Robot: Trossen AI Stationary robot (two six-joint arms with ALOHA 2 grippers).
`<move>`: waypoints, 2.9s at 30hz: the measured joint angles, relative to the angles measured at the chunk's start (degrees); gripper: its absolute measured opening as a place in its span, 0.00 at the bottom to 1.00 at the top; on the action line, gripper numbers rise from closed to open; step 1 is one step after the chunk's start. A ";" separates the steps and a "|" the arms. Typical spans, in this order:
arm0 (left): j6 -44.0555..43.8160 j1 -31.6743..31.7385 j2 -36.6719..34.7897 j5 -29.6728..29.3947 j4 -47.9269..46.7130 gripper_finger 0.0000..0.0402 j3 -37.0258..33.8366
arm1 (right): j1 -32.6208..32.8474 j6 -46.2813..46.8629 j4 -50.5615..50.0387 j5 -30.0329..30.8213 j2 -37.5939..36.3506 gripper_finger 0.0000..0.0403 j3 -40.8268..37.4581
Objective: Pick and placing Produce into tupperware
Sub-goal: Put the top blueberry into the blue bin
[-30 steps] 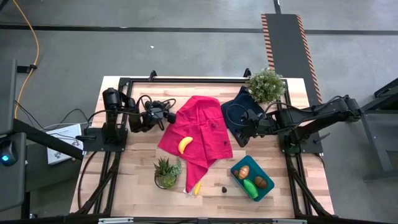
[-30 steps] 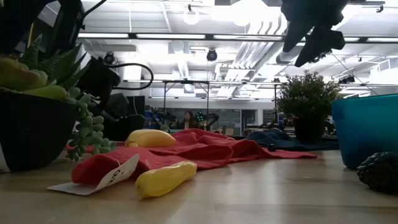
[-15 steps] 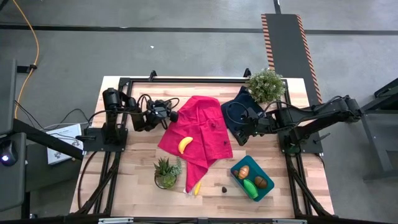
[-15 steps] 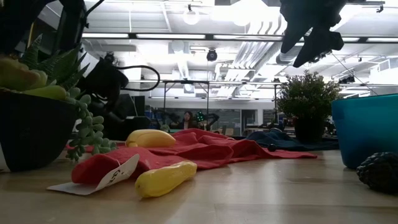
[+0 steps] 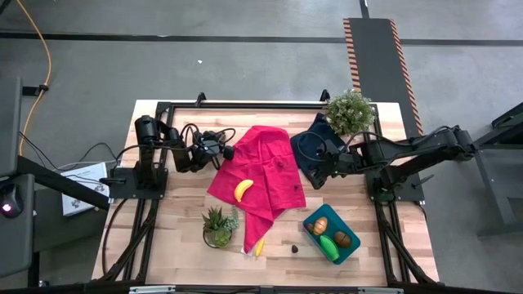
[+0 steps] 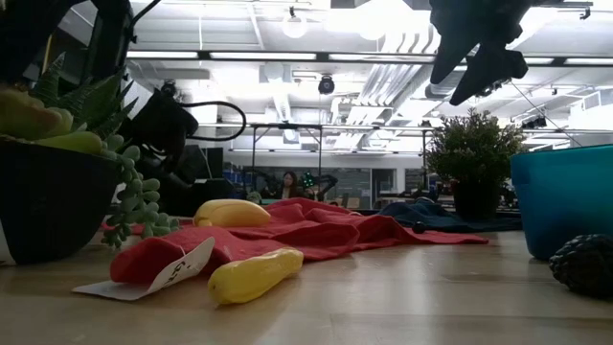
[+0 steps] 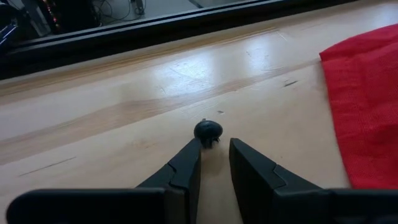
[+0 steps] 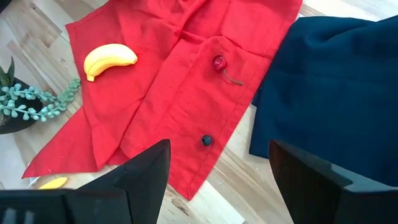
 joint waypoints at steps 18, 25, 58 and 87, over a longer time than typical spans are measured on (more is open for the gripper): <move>-2.55 -0.04 -0.02 0.92 -0.13 0.40 0.04 | 0.00 0.20 0.00 0.02 0.00 0.65 0.00; -2.48 0.04 0.00 -2.40 -0.74 0.44 0.00 | 0.00 0.20 0.00 0.74 -0.02 0.65 0.00; -2.80 1.53 -0.07 -0.05 -6.22 0.40 4.48 | -1.22 0.12 0.02 1.01 -0.02 0.65 0.00; -7.17 2.19 -0.07 -1.10 -7.37 0.40 4.32 | -1.22 -0.02 0.13 1.05 -0.02 0.65 0.00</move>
